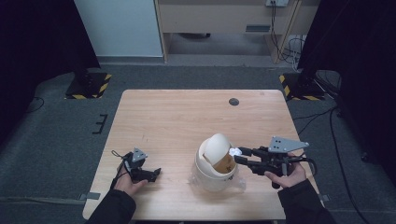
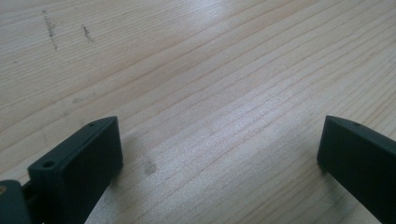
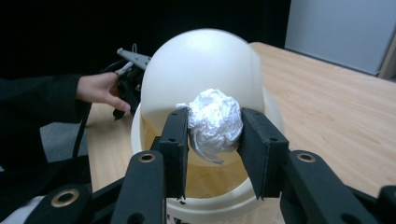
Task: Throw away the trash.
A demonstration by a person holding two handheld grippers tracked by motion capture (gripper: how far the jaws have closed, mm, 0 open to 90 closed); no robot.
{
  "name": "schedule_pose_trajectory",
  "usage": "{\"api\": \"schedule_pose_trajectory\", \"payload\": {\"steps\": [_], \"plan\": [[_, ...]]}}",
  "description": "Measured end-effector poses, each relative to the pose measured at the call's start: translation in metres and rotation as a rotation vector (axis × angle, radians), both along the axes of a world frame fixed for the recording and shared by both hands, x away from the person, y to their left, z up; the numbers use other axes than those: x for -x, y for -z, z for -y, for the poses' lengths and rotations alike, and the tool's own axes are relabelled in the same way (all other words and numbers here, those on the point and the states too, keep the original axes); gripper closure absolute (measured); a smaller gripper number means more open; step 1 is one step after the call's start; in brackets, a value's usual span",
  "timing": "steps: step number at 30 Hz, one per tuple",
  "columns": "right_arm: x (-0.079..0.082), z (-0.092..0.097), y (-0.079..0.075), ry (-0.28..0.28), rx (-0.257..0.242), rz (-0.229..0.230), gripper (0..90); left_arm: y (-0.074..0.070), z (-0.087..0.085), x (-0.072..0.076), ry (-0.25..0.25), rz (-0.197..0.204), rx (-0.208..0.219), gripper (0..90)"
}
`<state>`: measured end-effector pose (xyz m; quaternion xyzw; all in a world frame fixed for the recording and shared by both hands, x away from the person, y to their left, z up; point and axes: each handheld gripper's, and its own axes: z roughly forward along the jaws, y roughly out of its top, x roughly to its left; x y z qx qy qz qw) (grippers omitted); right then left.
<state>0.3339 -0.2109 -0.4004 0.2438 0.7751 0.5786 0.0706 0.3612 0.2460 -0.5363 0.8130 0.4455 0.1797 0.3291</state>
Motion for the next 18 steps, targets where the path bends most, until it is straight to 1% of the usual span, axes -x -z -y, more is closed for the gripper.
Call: {"api": "schedule_pose_trajectory", "payload": {"steps": [2,3,8,11,18], "plan": [[0.0,-0.001,0.001,-0.004,0.005,-0.006,63.0,0.0,0.0,0.0,0.0,0.0,0.0,0.0],[0.0,-0.003,0.004,-0.009,0.018,-0.012,62.9,0.0,0.0,0.0,0.0,0.0,0.0,0.0],[0.0,-0.006,0.008,-0.019,0.032,-0.024,62.8,0.0,0.0,0.0,-0.001,0.0,0.0,0.0],[0.0,-0.01,0.012,-0.028,0.053,-0.035,62.6,0.0,0.0,0.0,-0.001,0.0,0.0,0.0],[-0.001,-0.015,0.018,-0.024,0.086,-0.054,61.7,0.0,0.0,0.0,-0.002,0.0,0.0,0.0]]}}
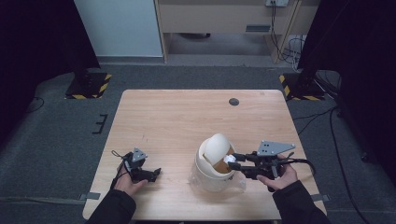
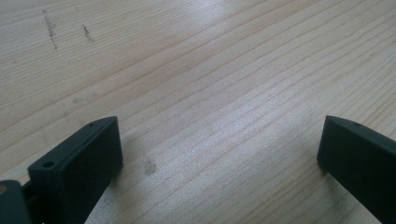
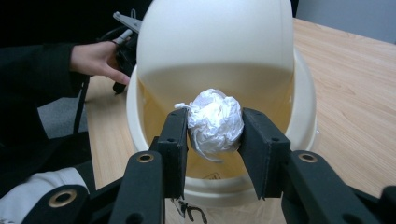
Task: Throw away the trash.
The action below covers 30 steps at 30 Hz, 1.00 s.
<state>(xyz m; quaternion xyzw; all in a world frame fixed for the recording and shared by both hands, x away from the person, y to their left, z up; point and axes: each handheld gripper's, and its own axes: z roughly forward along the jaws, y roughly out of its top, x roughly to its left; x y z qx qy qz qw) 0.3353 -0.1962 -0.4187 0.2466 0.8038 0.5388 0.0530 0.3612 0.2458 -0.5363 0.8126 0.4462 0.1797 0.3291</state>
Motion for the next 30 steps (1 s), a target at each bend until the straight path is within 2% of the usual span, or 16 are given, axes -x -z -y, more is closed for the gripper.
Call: {"api": "schedule_pose_trajectory", "payload": {"steps": [3,7,9,16,17,20,23,24,25,30], "plan": [[0.0,0.0,0.001,0.006,0.002,-0.002,61.0,0.0,0.0,0.0,0.0,0.0,0.0,0.0],[-0.001,-0.002,0.002,0.021,0.001,-0.001,53.9,0.0,0.0,0.0,0.0,0.0,0.0,0.0],[-0.001,-0.002,0.002,0.024,-0.001,0.002,53.4,0.0,0.0,0.0,0.0,0.0,0.0,0.0],[-0.003,0.008,-0.005,0.067,-0.048,0.036,45.5,0.0,0.0,0.0,0.0,0.0,0.0,0.0],[-0.005,0.014,-0.008,0.105,-0.059,0.057,40.7,0.0,0.0,0.0,0.0,0.0,0.0,0.0],[-0.008,0.023,-0.01,0.167,-0.089,0.071,35.0,0.0,0.0,0.0,0.0,0.0,0.0,0.0],[-0.011,0.032,-0.009,0.226,-0.09,0.084,29.9,0.0,0.0,0.0,0.0,0.0,0.001,0.0],[-0.011,0.032,-0.009,0.226,-0.09,0.084,29.9,0.0,0.0,0.0,0.0,0.0,0.001,0.0],[-0.015,0.038,-0.005,0.275,-0.089,0.087,25.5,0.0,0.0,0.0,0.0,0.0,0.0,0.0],[-0.023,0.05,0.009,0.342,-0.07,0.064,21.0,0.0,0.0,0.0,0.0,0.0,0.0,0.0]]}}
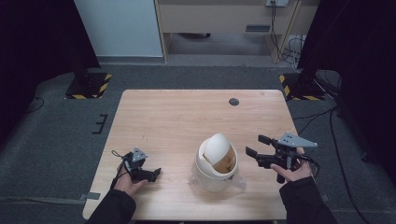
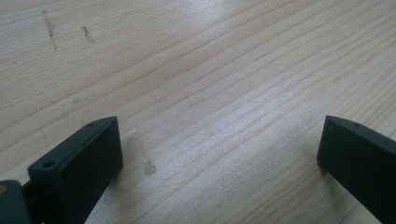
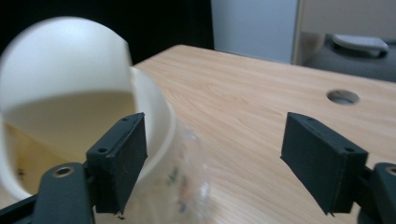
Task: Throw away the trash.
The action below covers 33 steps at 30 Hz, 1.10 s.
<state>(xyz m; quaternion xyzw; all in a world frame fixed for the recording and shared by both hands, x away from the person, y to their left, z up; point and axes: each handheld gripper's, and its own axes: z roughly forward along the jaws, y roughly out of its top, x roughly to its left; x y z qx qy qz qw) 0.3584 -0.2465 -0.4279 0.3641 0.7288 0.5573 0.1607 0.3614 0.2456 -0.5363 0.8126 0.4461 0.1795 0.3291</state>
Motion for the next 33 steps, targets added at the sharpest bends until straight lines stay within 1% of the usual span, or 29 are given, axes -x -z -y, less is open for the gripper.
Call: {"api": "schedule_pose_trajectory", "payload": {"steps": [3,6,15,23,28,33], "plan": [[-0.004,0.006,0.009,0.03,0.02,-0.015,18.6,0.0,0.0,0.0,-0.001,0.0,0.0,0.0],[-0.008,0.01,0.017,0.053,0.036,-0.04,17.0,0.0,0.0,0.0,0.0,0.0,0.0,0.0],[-0.018,0.026,0.046,0.118,0.131,-0.11,14.7,0.0,0.0,0.0,-0.001,0.001,0.001,0.0],[-0.024,0.036,0.073,0.172,0.229,-0.207,14.5,0.0,0.0,0.0,-0.001,0.001,0.0,0.0],[-0.031,0.037,0.086,0.174,0.3,-0.256,13.7,0.0,0.0,0.0,0.0,0.001,0.0,0.0],[-0.034,0.04,0.09,0.179,0.346,-0.265,13.0,0.0,0.0,0.0,-0.001,0.001,0.0,0.0]]}}
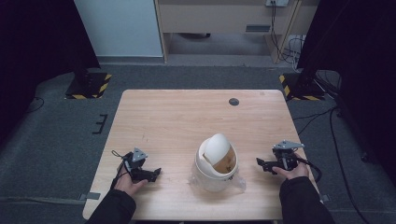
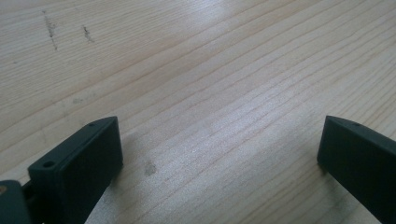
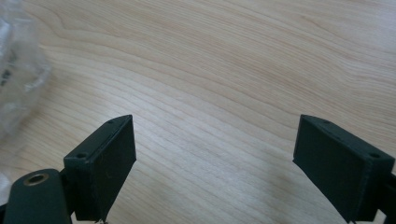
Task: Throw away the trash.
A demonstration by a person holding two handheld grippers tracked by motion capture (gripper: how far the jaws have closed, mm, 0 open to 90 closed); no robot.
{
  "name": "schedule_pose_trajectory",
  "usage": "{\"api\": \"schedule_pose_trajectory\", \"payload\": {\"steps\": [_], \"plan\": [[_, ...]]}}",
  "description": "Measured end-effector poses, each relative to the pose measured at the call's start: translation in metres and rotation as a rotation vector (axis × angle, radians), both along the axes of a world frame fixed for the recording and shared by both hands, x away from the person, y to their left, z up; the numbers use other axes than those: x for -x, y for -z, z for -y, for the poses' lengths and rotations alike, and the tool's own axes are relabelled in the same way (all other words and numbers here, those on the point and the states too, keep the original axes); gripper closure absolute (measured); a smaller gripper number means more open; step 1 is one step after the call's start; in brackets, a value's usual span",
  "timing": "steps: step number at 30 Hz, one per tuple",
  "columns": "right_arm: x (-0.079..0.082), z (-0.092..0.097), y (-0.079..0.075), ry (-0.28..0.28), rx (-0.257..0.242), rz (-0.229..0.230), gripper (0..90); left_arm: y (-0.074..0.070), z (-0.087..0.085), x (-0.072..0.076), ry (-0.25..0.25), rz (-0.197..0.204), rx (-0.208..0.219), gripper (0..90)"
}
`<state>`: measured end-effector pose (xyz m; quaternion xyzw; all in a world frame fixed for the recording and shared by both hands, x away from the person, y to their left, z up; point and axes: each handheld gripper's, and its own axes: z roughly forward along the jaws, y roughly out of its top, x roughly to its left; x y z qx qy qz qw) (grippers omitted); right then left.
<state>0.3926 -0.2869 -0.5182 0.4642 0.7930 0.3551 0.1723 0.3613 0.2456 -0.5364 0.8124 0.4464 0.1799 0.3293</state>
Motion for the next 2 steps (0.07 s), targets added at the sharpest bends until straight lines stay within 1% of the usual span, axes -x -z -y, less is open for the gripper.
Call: {"api": "schedule_pose_trajectory", "payload": {"steps": [2], "plan": [[-0.0004,0.0013,0.0007,-0.001,0.006,0.003,12.7,0.0,0.0,0.0,0.0,0.0,0.0,0.0]]}}
